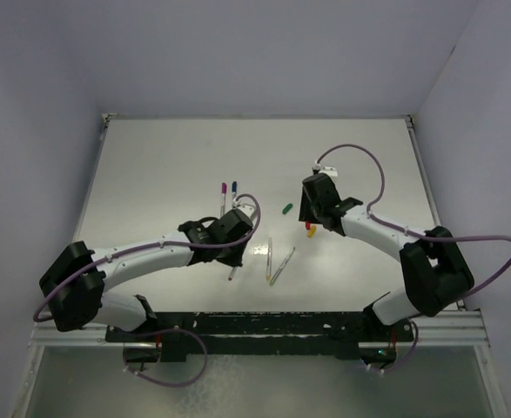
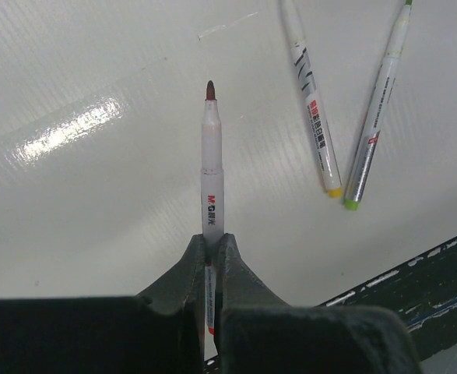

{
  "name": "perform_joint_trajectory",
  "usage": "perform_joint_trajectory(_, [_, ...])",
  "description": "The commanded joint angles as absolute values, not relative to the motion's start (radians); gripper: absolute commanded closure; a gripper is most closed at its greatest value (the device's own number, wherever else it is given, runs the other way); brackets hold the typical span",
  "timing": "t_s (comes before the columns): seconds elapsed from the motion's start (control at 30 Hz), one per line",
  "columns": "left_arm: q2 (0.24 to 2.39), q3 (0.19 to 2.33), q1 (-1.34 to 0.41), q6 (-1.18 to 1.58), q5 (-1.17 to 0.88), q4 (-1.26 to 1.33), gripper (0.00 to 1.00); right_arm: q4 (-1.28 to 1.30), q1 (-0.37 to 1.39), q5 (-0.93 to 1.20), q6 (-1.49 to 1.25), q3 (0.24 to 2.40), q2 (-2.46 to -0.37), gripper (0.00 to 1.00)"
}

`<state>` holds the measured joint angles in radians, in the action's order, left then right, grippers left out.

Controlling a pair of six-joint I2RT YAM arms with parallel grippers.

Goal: Insert the pens into the pen caps

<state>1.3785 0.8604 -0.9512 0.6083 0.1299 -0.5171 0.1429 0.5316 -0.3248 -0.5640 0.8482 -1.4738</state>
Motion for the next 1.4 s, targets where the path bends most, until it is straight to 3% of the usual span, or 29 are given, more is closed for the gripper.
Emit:
perform_joint_trajectory(0.0, [1.341, 0.848, -0.952, 0.597, 0.127, -0.463, 1.0, 0.124, 0.534, -0.309, -0.532, 0.897, -1.518, 0.52])
perform_joint_trajectory(0.9, [1.364, 0.842, -0.952, 0.588, 0.134, -0.439, 1.0, 0.15, 0.534, -0.313, -0.595, 0.918, -1.671, 0.6])
perform_joint_trajectory(1.13, [1.381, 0.845, -0.952, 0.583, 0.137, -0.437, 1.0, 0.171, 0.534, -0.315, -0.616, 0.903, -1.707, 0.74])
perform_joint_trajectory(1.23, [1.381, 0.843, -0.953, 0.584, 0.139, -0.436, 1.0, 0.192, 0.534, -0.335, -0.622, 0.91, -1.731, 1.0])
perform_joint_trajectory(1.37, [1.382, 0.845, -0.951, 0.583, 0.142, -0.433, 1.0, 0.23, 0.535, -0.337, -0.635, 0.897, -1.74, 1.0])
